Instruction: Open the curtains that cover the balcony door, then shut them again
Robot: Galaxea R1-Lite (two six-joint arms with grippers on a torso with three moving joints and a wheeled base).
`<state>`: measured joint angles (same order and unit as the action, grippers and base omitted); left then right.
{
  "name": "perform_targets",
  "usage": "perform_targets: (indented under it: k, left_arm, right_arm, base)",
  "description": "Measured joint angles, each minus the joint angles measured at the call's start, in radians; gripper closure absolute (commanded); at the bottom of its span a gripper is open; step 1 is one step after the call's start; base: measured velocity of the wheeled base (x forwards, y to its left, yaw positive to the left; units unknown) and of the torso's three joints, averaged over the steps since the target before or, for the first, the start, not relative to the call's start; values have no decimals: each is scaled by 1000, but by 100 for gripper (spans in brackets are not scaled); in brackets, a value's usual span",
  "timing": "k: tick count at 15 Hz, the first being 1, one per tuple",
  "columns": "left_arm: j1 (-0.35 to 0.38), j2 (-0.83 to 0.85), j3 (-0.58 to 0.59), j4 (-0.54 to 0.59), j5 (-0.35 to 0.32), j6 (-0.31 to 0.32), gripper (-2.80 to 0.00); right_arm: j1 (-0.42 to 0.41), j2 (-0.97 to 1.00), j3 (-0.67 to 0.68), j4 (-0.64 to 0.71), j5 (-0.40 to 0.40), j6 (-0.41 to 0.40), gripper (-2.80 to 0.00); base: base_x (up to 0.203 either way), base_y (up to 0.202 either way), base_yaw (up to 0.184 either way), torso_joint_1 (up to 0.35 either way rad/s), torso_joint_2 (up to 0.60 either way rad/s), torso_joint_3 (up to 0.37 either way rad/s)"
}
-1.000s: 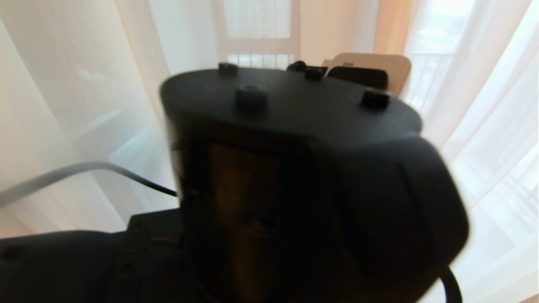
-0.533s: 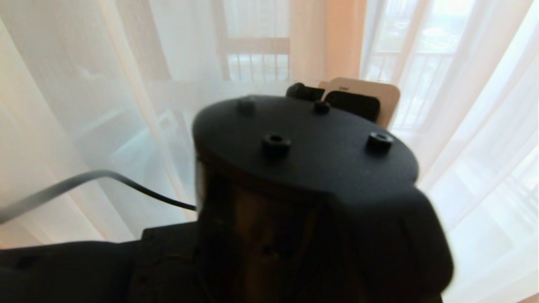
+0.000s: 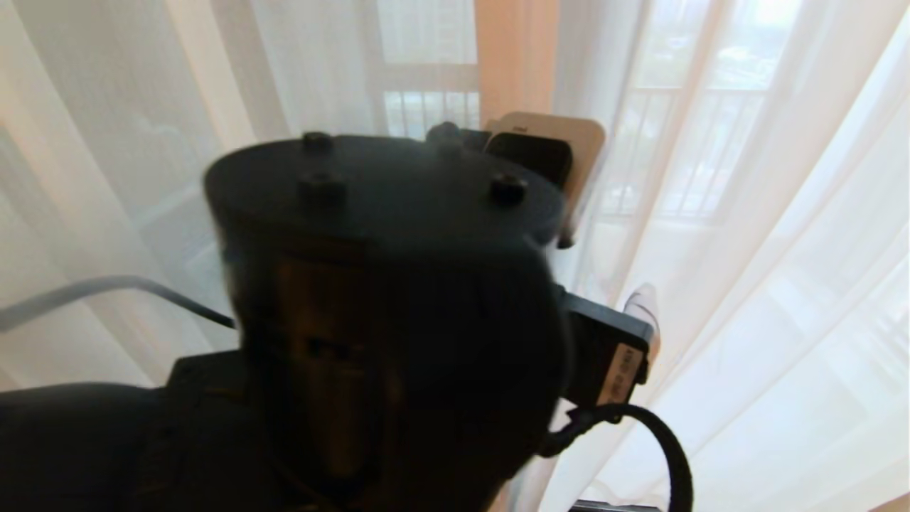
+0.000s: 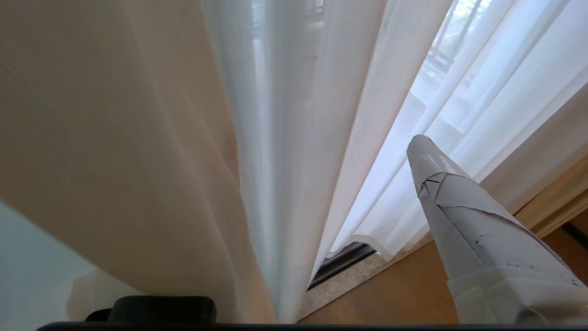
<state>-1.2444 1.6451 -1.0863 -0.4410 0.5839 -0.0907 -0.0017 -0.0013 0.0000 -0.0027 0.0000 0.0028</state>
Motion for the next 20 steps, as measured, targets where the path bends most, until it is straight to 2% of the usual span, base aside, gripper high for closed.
perform_targets:
  k: [6,7,14,20]
  left_arm:
    - [71,-137,129,-1,1,26,-280]
    - [82,-166,157,-1,2,25,0]
    - [119,-397,329,6,26,30,0]
    - [89,-604,416,3,17,163,0]
  right_arm:
    - [0,0,0,0,0,0,0]
    - [0,0,0,0,0,0,0]
    - [0,0,0,0,0,0,0]
    - [0,0,0,0,0,0,0]
  base:
    - [0,0,0,0,0,0]
    - [0,0,0,0,0,0]
    - [0,0,0,0,0,0]
    - [0,0,0,0,0,0]
